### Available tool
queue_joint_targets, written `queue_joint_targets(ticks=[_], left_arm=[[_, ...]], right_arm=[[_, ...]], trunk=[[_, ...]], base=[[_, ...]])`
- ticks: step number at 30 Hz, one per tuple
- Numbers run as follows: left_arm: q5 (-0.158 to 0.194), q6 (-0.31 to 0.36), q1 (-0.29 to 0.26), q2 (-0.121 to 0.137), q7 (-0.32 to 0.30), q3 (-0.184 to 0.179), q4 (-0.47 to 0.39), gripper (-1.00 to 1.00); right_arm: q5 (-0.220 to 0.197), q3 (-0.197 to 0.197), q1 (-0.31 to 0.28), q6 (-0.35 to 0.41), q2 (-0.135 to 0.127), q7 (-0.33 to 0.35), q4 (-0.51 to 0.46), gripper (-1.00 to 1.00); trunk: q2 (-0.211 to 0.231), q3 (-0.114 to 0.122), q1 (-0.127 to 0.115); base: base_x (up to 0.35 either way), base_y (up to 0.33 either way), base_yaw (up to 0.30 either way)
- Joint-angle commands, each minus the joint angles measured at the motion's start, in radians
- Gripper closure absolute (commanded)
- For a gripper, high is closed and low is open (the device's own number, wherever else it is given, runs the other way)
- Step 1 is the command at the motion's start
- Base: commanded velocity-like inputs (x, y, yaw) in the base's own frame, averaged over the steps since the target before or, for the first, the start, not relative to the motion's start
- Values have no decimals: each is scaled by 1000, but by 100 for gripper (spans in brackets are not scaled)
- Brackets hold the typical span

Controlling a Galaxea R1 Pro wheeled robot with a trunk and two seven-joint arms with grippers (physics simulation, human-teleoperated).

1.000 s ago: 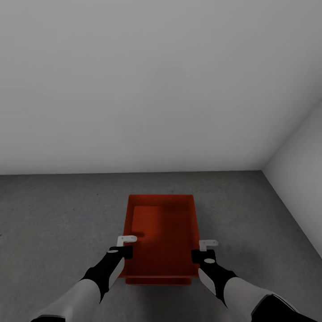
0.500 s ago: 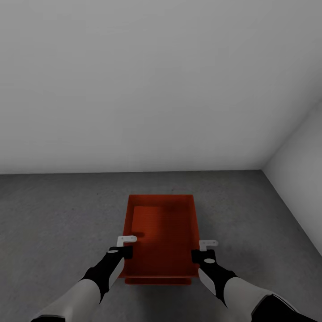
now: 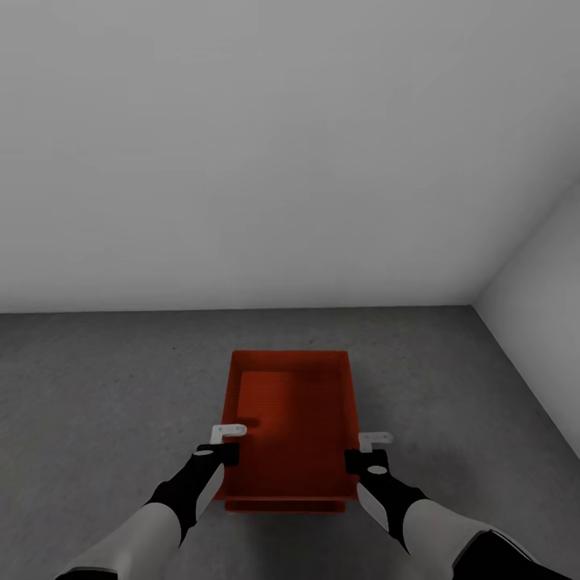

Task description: Move the two storage containers from the living room to the garage. In the garage, place one container on the floor and stack the other container on top of it (either order is fine).

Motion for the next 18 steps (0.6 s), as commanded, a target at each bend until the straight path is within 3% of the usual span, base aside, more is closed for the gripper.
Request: queue_joint_targets(ticks=[1,7,18], left_arm=[[-7,7,1,1,9,-4,8,100],[-7,7,1,1,9,-4,8,100],[-7,7,1,1,9,-4,8,100]], right_arm=[[8,-22,-2,-27,-1,-11,-1,100],[8,-22,-2,-27,-1,-11,-1,100],[8,-22,-2,-27,-1,-11,-1,100]], trunk=[[0,-1,0],[0,-1,0],[-77,-35,42]], base=[[0,0,0],[0,0,0],[0,0,0]])
